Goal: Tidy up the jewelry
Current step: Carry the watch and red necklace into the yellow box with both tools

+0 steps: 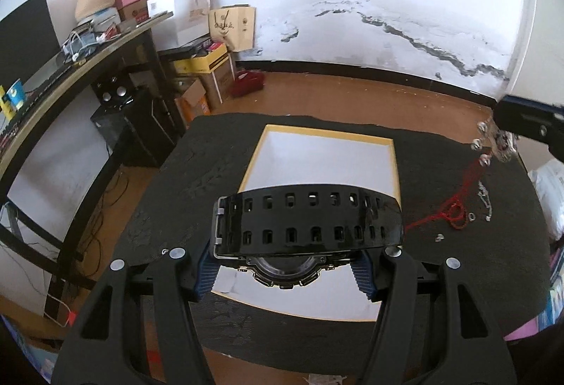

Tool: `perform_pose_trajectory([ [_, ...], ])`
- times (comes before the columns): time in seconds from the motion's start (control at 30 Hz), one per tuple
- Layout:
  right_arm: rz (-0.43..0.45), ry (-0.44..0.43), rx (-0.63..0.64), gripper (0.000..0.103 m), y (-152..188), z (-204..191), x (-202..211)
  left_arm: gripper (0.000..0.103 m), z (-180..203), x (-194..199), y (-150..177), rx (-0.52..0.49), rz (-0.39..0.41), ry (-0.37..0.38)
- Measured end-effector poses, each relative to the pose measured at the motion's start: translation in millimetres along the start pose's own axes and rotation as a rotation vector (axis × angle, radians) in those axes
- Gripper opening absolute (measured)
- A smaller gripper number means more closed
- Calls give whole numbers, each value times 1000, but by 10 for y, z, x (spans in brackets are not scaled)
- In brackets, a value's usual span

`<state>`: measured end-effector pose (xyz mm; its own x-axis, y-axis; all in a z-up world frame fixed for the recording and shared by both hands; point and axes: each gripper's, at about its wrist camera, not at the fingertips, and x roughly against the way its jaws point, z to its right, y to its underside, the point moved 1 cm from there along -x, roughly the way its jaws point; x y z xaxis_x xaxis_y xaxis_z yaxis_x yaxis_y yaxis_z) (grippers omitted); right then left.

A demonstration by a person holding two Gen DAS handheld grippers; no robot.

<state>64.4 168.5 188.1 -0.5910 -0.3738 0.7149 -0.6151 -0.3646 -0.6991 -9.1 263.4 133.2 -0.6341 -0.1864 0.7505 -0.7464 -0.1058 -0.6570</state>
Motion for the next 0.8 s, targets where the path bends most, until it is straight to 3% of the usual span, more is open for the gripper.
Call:
perform_pose_trajectory([
  [0.23,-56,-15,16,9,-77,-135,-590,61,-121,-358,54,44,-37,10],
  [0.8,-228,-21,7,9,304,-18,-1989,61,-50,-1438,274,82,-163,-5],
])
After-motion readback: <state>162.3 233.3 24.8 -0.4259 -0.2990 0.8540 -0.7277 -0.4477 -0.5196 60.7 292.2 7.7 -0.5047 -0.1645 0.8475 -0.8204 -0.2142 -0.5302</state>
